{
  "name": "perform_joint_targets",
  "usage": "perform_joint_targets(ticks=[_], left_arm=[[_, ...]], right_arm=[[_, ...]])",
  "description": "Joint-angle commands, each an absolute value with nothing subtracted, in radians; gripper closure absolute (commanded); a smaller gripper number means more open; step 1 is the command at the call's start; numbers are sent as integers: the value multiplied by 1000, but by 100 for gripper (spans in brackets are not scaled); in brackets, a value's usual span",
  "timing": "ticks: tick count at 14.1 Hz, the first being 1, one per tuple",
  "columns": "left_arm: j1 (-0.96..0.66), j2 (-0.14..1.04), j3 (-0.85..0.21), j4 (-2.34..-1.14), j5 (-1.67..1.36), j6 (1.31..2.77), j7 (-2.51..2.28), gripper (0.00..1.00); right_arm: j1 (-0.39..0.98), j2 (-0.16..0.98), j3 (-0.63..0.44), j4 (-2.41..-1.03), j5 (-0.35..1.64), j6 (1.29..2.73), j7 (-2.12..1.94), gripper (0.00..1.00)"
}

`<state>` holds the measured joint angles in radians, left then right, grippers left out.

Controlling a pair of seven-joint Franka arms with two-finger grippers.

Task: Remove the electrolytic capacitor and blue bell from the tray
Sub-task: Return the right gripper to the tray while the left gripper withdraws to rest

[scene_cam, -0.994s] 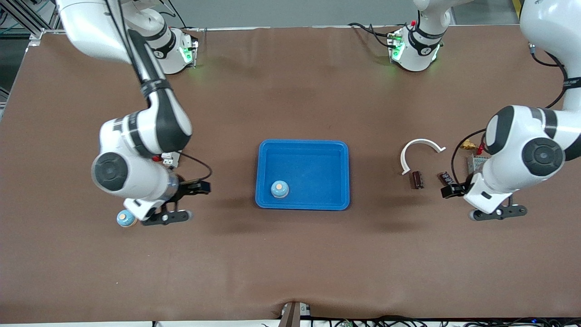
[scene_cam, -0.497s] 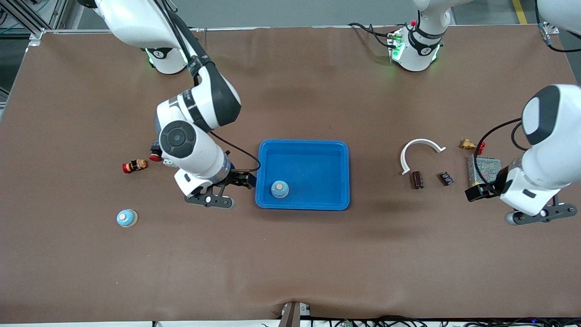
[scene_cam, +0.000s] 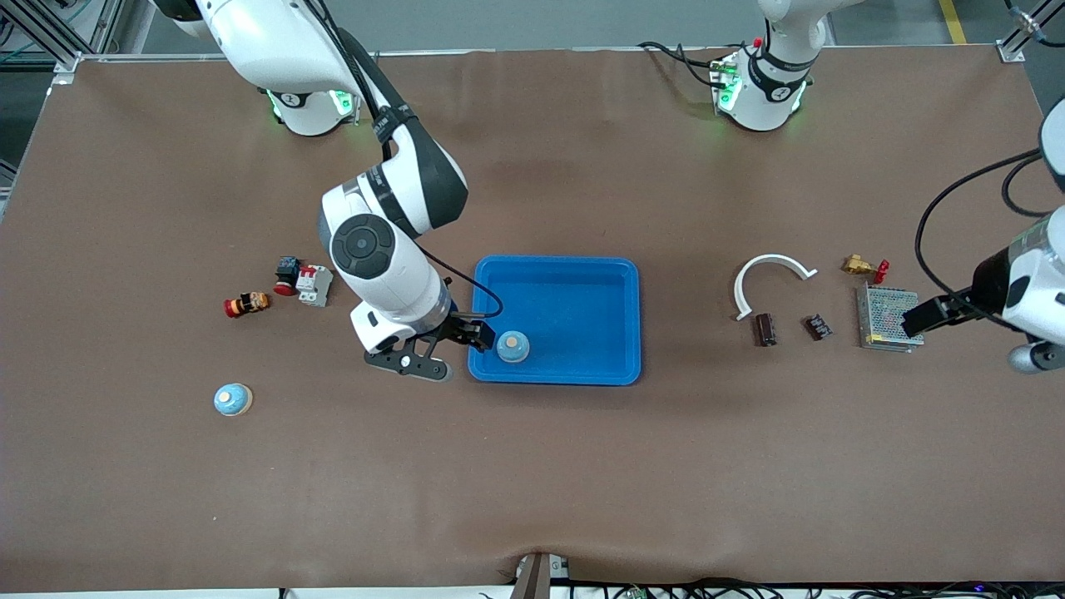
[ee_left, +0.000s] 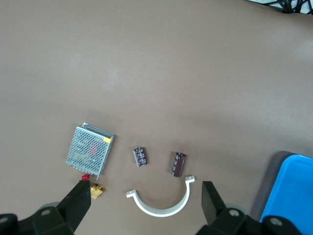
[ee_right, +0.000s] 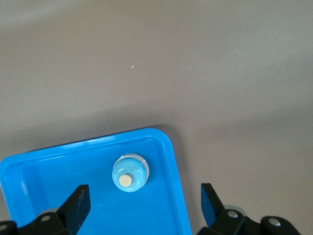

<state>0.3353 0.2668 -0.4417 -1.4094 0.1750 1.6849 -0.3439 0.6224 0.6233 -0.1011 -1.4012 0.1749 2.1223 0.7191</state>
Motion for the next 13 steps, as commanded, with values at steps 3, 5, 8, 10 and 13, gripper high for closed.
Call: perform_joint_targets(ticks=[3, 5, 8, 10, 13], left_arm=[[339, 169, -457, -1419, 149, 1582, -328, 0], [334, 137, -456, -1420, 118, 1552, -299, 0], [246, 60, -358, -1457, 98, 1525, -247, 0], [122, 28, -220, -1477, 57, 1516, -241, 0], [-15, -11, -40, -1523, -2, 1516, -154, 0]], right_arm=[[664, 676, -109, -1393, 170, 2186, 784, 0], [667, 699, -109, -1393, 175, 2209, 785, 0], [692, 738, -107, -1393, 178, 2255, 785, 0], [715, 759, -109, -1388, 178, 2272, 792, 0], [730, 779, -109, -1384, 178, 2283, 792, 0]])
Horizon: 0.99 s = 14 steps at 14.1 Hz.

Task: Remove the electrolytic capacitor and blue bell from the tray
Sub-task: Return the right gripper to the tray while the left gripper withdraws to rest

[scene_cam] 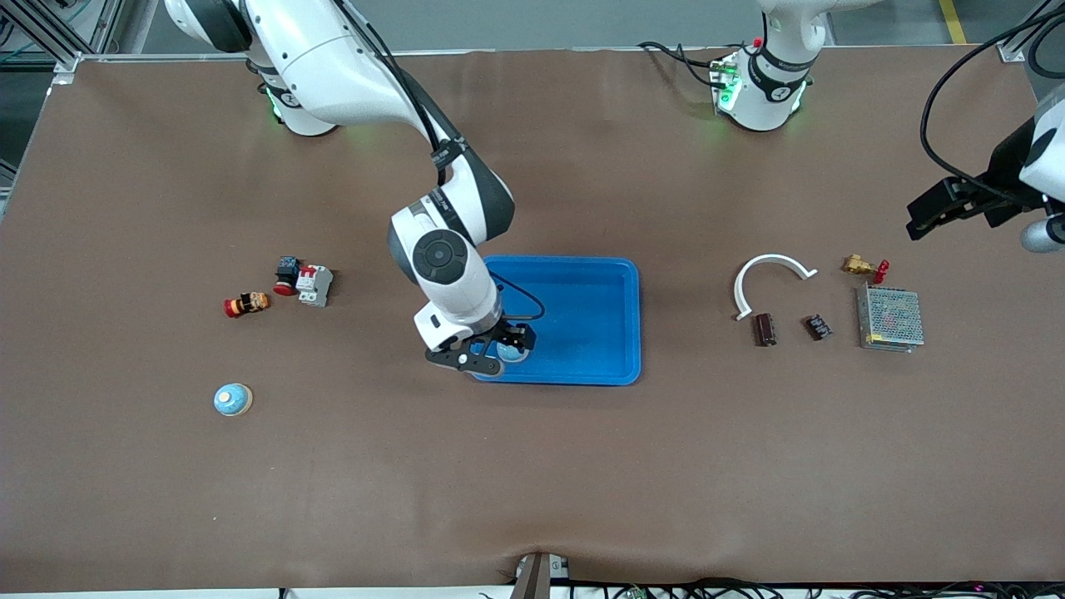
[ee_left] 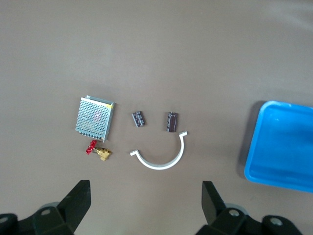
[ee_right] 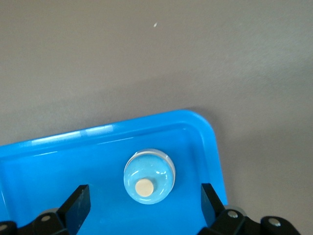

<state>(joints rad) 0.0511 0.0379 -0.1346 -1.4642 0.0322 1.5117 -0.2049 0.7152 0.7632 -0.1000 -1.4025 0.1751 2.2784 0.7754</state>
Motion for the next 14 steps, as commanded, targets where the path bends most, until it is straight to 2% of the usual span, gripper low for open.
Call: perform_joint_targets(ticks=[1, 14], left_arm=[[-34, -21, -23, -1534, -2, 1516, -149, 0], [-26, -37, -34, -1562, -2, 1514, -141, 0]], right_arm=[[738, 790, -109, -1381, 178, 2283, 792, 0], [742, 847, -115, -1373, 153, 2315, 787, 0]])
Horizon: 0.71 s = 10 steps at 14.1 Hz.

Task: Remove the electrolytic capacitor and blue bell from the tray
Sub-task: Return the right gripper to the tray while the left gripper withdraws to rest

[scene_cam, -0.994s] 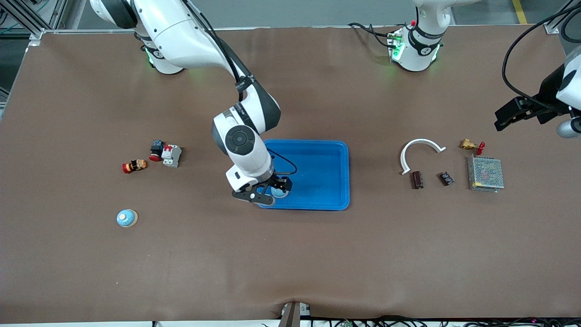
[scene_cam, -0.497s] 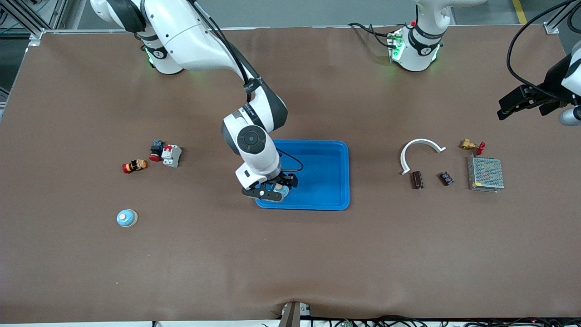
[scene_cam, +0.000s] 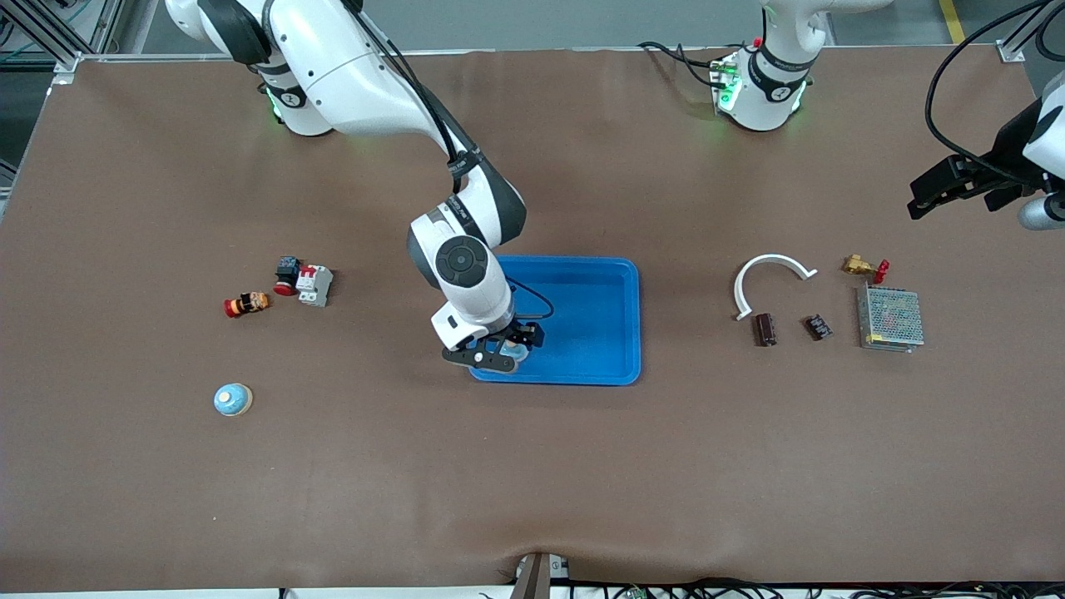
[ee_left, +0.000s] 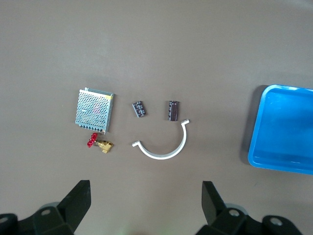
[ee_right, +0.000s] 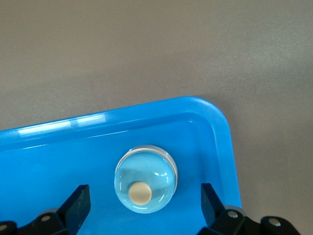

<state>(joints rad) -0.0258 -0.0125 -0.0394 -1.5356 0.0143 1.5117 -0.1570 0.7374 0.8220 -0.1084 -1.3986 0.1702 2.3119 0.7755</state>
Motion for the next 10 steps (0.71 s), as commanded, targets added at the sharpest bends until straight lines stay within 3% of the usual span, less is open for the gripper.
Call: perform_joint_targets(ticks=[1, 10], left_arm=[[-26, -35, -34, -1560, -2, 1514, -141, 0], [-26, -32, -34, -1559, -2, 1514, -141, 0]], right_arm=[[742, 853, -115, -1361, 153, 2315, 788, 0], [746, 908, -114, -1313, 155, 2315, 790, 0]])
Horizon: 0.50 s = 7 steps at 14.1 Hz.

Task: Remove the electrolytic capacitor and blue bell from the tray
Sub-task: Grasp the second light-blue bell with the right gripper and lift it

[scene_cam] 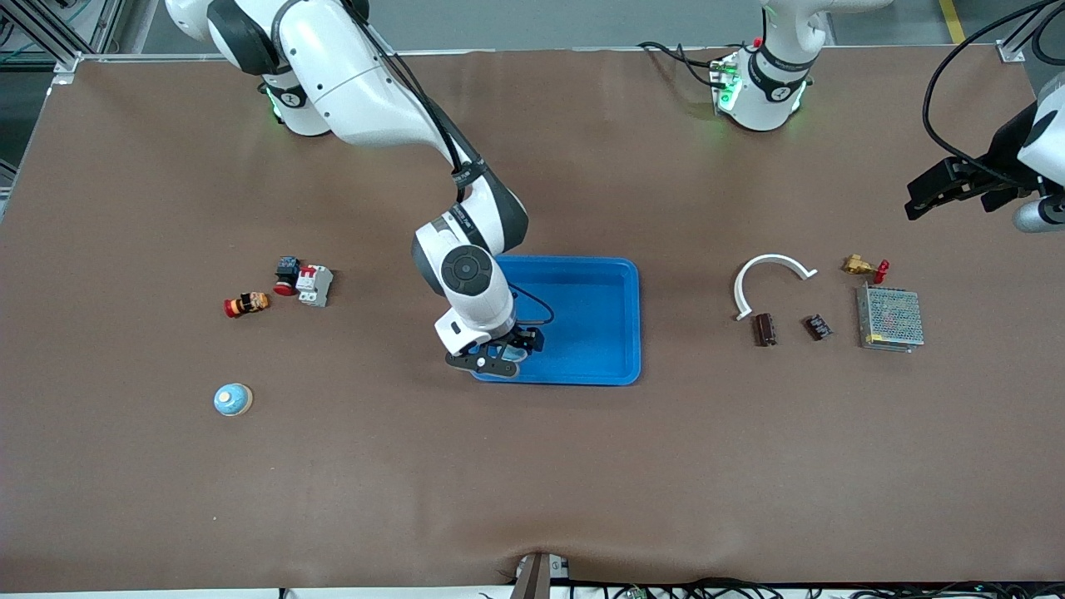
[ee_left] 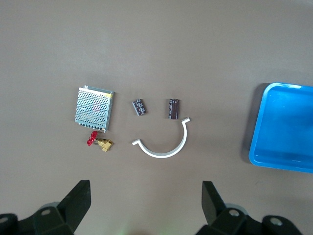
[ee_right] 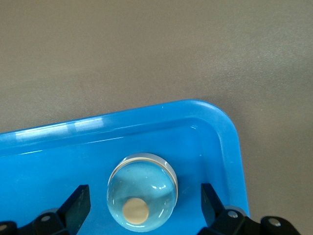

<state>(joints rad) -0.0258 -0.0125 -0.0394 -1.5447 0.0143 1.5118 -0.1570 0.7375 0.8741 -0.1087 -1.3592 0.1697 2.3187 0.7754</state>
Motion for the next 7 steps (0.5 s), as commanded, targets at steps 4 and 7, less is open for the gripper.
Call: perform_joint_targets(ticks=[4, 7], left_arm=[[-26, -31, -34, -1559, -2, 1516, -143, 0], [-26, -29, -34, -1560, -2, 1516, -143, 0]], right_arm=[[747, 920, -115, -1308, 153, 2316, 788, 0], [749, 927, -114, -1308, 155, 2339, 787, 0]])
